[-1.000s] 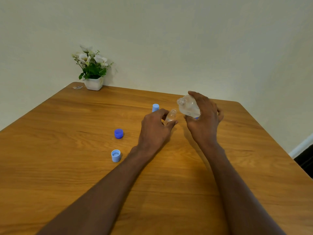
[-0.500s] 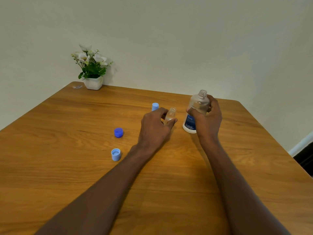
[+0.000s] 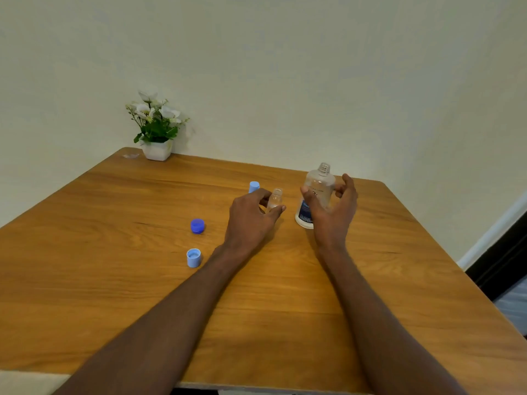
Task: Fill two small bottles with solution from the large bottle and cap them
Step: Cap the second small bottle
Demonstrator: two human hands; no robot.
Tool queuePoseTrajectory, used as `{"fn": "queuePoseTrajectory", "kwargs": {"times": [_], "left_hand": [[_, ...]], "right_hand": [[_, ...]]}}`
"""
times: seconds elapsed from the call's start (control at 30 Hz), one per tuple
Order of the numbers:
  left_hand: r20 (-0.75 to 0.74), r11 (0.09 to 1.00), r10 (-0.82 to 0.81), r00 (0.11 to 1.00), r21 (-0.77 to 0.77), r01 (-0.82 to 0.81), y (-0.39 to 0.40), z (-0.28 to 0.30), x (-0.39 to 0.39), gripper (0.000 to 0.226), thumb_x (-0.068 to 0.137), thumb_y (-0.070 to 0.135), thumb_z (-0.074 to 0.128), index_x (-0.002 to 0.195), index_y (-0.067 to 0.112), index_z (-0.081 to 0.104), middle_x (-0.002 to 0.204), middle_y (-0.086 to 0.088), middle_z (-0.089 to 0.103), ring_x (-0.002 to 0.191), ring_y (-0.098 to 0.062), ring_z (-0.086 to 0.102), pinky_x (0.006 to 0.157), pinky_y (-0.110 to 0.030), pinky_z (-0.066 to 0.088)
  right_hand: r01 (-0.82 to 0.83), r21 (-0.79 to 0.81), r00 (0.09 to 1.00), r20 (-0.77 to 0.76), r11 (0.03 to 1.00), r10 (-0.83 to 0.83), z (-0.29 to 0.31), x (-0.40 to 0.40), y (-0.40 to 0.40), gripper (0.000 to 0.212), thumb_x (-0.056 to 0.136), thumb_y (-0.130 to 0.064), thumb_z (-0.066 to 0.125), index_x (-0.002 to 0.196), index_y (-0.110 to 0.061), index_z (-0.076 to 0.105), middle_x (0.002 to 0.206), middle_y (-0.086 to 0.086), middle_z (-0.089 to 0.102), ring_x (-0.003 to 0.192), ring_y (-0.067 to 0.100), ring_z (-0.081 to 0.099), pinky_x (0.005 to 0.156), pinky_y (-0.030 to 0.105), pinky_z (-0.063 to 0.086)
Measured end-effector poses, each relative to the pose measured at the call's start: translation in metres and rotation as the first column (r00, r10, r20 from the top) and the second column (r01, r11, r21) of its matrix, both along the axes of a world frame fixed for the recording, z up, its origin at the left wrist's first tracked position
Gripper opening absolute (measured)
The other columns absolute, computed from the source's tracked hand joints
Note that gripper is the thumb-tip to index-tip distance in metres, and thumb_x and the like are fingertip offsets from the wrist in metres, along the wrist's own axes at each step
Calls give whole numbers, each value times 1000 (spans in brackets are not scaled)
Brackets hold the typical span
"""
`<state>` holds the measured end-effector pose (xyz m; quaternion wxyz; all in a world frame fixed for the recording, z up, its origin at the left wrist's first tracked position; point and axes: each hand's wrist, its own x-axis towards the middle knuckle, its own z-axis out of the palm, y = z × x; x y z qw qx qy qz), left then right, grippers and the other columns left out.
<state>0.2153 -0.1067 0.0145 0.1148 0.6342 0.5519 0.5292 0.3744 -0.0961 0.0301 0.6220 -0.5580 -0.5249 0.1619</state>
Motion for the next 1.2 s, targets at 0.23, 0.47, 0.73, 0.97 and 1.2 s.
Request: {"fn": "queuePoseTrajectory", "kwargs": {"times": [0.23,0.47,0.73,0.97,1.2], "left_hand": [[44,1000,-21,999,2,21,-28,10,2,35,88,37,81,117,18,75,103,5,76,71,0,63,66,-13,48],[83,991,5,997,135,-16,-84,29,-29,27,87,34,83,109,20,77,94,13,75,66,-12,67,60,-20,52],[71,977,148,987,145,-157,-136,21,-106,18,88,29,82,104,23,76,87,24,70,79,-4,67,62,-14,48],[78,966,250,965,50,-255,-151,-4,-136,19,88,33,82,102,22,77,89,16,73,77,-3,66,64,-25,52],[81,974,222,972,20,-225,-143,-8,-138,22,87,32,83,103,18,78,91,11,75,74,-7,69,69,-37,58]], "right_hand": [[60,100,985,-168,993,-43,6,5,-46,30,99,-35,66,126,-23,61,106,-4,61,101,10,56,86,31,54],[-219,-91,951,-245,972,191,1,-26,-82,6,99,-18,69,101,-23,70,97,-6,69,89,5,63,84,33,53],[-530,-226,844,-53,817,533,-5,-106,-112,17,94,-28,76,111,-28,76,95,-8,73,86,0,66,79,24,53],[-407,-281,790,370,869,489,-29,-133,-114,38,82,-49,80,118,-40,75,101,-16,69,82,4,63,73,33,54],[-410,-262,787,382,874,484,-31,-131,-109,19,85,-36,82,103,-32,79,90,-10,70,83,4,64,75,33,54]]}}
